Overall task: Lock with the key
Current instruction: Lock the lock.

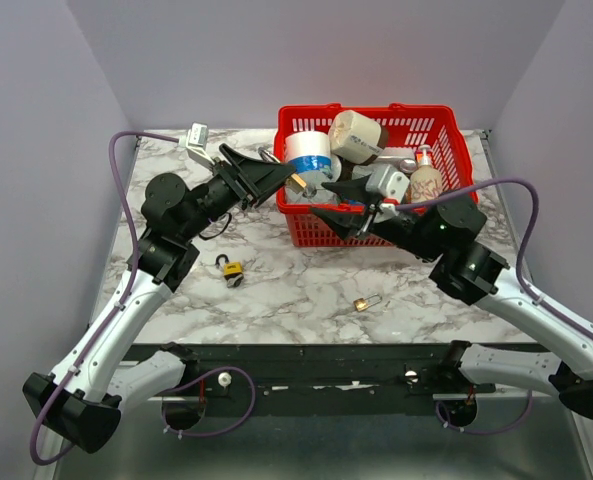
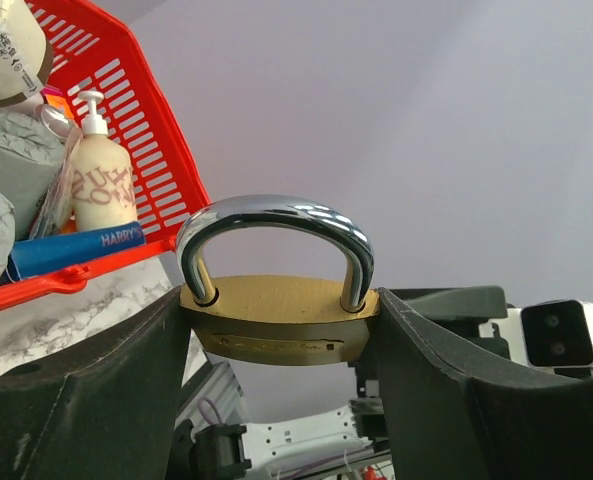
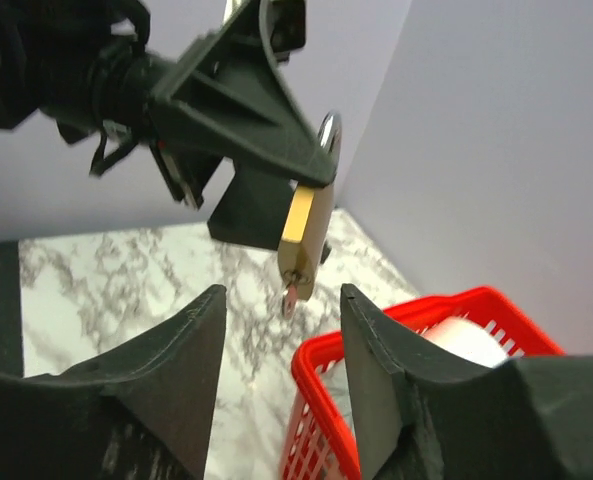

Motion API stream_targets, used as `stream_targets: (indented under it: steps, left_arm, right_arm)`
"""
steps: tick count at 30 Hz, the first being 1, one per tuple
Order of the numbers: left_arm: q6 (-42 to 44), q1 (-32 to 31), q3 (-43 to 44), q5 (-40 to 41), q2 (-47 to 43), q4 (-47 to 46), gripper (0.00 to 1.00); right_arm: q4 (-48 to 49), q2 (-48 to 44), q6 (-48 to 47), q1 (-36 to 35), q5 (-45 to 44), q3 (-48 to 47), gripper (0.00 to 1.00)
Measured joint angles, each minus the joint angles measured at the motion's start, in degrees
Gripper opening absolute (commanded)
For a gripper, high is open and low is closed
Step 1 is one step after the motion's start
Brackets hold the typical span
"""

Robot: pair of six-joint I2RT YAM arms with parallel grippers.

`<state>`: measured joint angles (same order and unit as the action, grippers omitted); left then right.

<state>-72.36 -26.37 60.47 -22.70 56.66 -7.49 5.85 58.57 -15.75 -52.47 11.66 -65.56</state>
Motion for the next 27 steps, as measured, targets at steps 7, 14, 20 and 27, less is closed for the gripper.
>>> stream_targets:
  steps: [7,14,20,27]
  left_arm:
    - [0.4,0.0,0.0,-0.4,0.0,0.1,0.0]
    - [0.8,0.0,0.0,-0.3,0.0,0.3,0.0]
    - [0.9,0.0,0.0,-0.3,0.0,0.4,0.0]
    - [1.4,-0.8,0.0,-0.2,-0.3,0.5,0.0]
  right_arm:
    - [-4.5,4.0,-0.6,0.0,0.7,-0.1,0.43]
    - [-5.4,4.3,-0.8,0.0,-0.5,-1.2,0.39]
    - [-5.2,5.1,-0.9,0.0,-1.6,-2.9,0.33]
    - [-5.2,6.8,-0.9,0.0,-1.6,-3.2,0.21]
